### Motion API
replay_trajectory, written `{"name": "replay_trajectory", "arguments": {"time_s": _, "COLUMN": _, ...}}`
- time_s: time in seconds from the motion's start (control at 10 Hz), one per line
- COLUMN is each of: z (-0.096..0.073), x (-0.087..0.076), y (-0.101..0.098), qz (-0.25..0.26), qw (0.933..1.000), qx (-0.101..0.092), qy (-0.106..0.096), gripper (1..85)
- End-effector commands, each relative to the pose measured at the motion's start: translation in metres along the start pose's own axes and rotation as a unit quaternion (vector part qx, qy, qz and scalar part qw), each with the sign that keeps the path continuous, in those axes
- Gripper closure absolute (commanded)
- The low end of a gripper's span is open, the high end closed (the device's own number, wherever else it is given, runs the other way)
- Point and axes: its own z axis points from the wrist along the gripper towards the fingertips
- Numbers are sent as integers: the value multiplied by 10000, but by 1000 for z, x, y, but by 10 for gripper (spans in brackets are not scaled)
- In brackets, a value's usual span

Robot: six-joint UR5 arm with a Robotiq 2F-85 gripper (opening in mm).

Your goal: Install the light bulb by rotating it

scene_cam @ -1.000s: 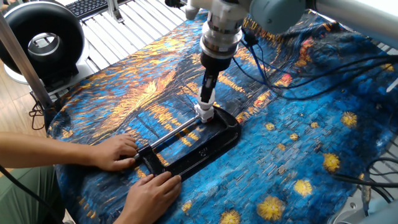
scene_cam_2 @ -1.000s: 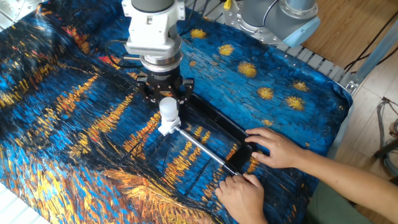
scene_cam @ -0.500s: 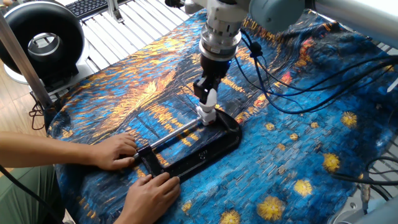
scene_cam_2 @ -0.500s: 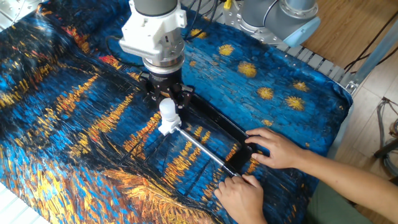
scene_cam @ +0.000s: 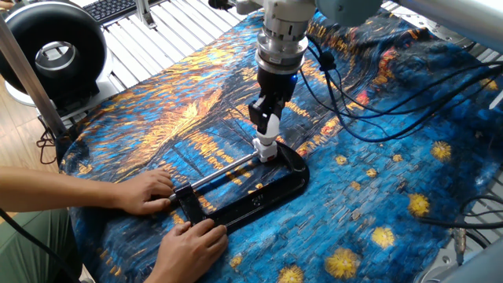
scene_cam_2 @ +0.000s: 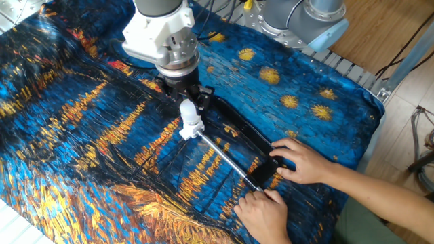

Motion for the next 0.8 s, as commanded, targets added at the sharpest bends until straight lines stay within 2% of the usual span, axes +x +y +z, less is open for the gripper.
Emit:
{"name": "replay_trajectory", "arguments": {"time_s": 0.0, "z": -6, "x": 2, "y": -1, "qz": -457, "qw": 9988, "qx": 57, "qy": 178, "gripper": 297}}
{"name": "replay_trajectory", "arguments": {"time_s": 0.1, "z": -8, "x": 4, "y": -3, "qz": -613, "qw": 9978, "qx": 89, "qy": 223, "gripper": 250}}
{"name": "replay_trajectory", "arguments": {"time_s": 0.3, "z": -12, "x": -1, "y": -6, "qz": -779, "qw": 9965, "qx": 235, "qy": 209, "gripper": 233}}
{"name": "replay_trajectory", "arguments": {"time_s": 0.4, "z": -19, "x": 1, "y": -13, "qz": -1156, "qw": 9919, "qx": 438, "qy": 288, "gripper": 240}}
{"name": "replay_trajectory", "arguments": {"time_s": 0.5, "z": -29, "x": 4, "y": -21, "qz": -1722, "qw": 9818, "qx": 677, "qy": 420, "gripper": 247}}
{"name": "replay_trajectory", "arguments": {"time_s": 0.6, "z": -37, "x": 5, "y": -23, "qz": -2234, "qw": 9696, "qx": 835, "qy": 541, "gripper": 263}}
{"name": "replay_trajectory", "arguments": {"time_s": 0.7, "z": -40, "x": 3, "y": -10, "qz": -2558, "qw": 9626, "qx": 731, "qy": 507, "gripper": 287}}
